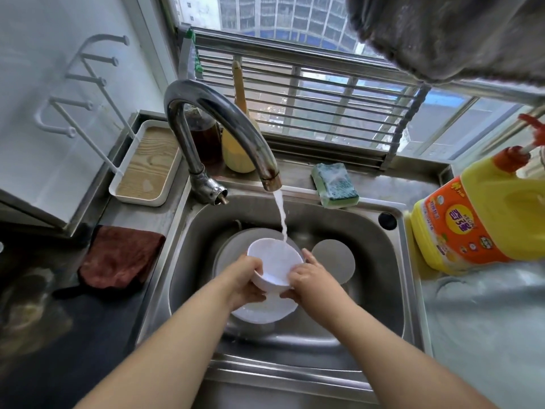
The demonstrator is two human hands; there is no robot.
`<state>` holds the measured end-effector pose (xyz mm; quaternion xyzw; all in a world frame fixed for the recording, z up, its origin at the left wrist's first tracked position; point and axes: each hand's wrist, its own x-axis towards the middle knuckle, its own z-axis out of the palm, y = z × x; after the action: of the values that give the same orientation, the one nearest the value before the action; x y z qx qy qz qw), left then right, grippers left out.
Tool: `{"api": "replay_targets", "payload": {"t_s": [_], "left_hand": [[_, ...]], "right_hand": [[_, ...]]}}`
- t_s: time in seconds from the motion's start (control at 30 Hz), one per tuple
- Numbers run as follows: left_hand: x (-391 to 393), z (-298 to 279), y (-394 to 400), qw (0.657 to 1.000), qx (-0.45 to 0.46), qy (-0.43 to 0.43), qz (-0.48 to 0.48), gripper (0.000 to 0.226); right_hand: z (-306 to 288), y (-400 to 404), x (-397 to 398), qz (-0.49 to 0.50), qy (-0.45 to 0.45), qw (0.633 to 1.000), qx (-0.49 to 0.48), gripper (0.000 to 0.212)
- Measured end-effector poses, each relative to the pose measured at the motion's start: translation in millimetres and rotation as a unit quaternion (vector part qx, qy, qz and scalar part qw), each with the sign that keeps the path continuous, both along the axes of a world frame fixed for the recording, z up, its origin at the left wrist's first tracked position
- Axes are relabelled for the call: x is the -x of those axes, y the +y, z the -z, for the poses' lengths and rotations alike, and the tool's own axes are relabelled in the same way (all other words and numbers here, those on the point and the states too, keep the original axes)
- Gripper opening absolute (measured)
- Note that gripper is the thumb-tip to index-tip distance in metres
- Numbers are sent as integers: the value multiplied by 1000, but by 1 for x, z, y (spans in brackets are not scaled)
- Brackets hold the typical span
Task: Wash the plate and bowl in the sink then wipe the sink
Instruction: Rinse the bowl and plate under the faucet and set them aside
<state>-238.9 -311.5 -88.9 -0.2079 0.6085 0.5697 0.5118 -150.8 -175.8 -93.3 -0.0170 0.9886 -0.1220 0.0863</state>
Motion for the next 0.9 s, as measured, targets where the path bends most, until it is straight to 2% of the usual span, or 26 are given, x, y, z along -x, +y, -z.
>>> {"api": "replay_targets", "payload": {"t_s": [0.1, 0.13, 0.2, 0.27, 0.33, 0.4, 0.43, 0.5, 0.57, 0.63, 0.73, 0.77, 0.9], "left_hand": [[-11, -8, 15, 996, -17, 16, -90, 55], [-10, -8, 13, 996, -19, 10, -84, 55], [1, -7, 1, 998, -32, -27, -39, 52], [10, -10, -9, 998, -32, -55, 16, 42], [10, -8, -6, 998, -40, -53, 22, 44], [5, -1, -2, 998, -60, -35, -1, 59], [2, 3, -2, 997, -71, -31, -19, 64], [-2, 5, -2, 995, -77, -10, -60, 65], [-5, 3, -4, 993, -84, 12, -84, 62], [-6, -2, -5, 989, -95, 29, -111, 53], [-1, -5, -5, 980, -123, 45, -148, 35], [2, -7, -4, 978, -131, 47, -154, 31], [9, -19, 11, 975, -150, 38, -159, 26]], "right_hand": [[-4, -17, 7, 18, -25, 994, 104, 6], [-1, -12, 4, 11, 1, 994, 105, 8], [0, 2, -3, 11, 30, 995, 92, 25], [-9, 7, -3, 52, 23, 983, 175, 33], [-20, -4, -2, 138, 18, 948, 288, 32], [-27, -11, -2, 256, -5, 872, 417, 36], [-29, -13, -3, 315, -18, 813, 490, 40], [-27, -12, -1, 415, -50, 669, 614, 49], [-27, -14, 2, 454, -54, 548, 700, 55], [-28, -17, 8, 479, -57, 466, 742, 43], [-35, -15, 18, 516, -62, 363, 773, 31], [-36, -14, 21, 530, -55, 344, 773, 32], [-36, -4, 33, 567, -27, 330, 754, 37]]}}
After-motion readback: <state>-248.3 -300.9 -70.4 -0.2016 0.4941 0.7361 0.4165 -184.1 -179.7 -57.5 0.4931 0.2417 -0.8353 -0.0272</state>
